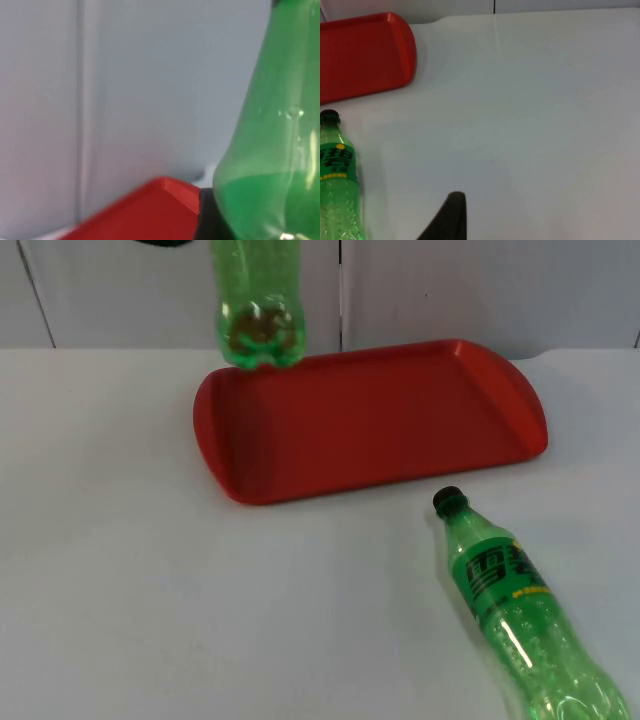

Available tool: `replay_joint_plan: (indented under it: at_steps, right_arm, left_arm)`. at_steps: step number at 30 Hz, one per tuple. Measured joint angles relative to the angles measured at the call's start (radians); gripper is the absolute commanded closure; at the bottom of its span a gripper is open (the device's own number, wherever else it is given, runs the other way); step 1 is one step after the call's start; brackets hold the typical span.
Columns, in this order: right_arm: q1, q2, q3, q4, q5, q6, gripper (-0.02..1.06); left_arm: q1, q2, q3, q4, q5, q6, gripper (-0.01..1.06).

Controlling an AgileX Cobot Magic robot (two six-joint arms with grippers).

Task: Place the bottle upright on the tray.

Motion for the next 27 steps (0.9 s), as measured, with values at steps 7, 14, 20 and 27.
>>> replay_joint_plan:
  at_steps: [7, 14, 20, 27]
  right_arm:
    - [0.000, 0.000, 0.000, 0.000, 0.000, 0.000, -0.01]
    - [0.000, 0.000, 0.000, 0.000, 0.000, 0.000, -0.01]
    - [0.000, 0.000, 0.000, 0.000, 0.000, 0.005, -0.01]
    - [0.000, 0.000, 0.000, 0.000, 0.000, 0.005, -0.01]
  left_arm:
    - [0.050, 0.000, 0.000, -0.025, -0.050, 0.109, 1.05]
    - [0.051, 0.034, -0.006, -0.153, -0.149, 0.329, 1.05]
    - [0.051, 0.125, -0.006, -0.355, -0.280, 0.543, 1.05]
    - [0.051, 0.260, -0.018, -0.395, -0.440, 0.590, 1.05]
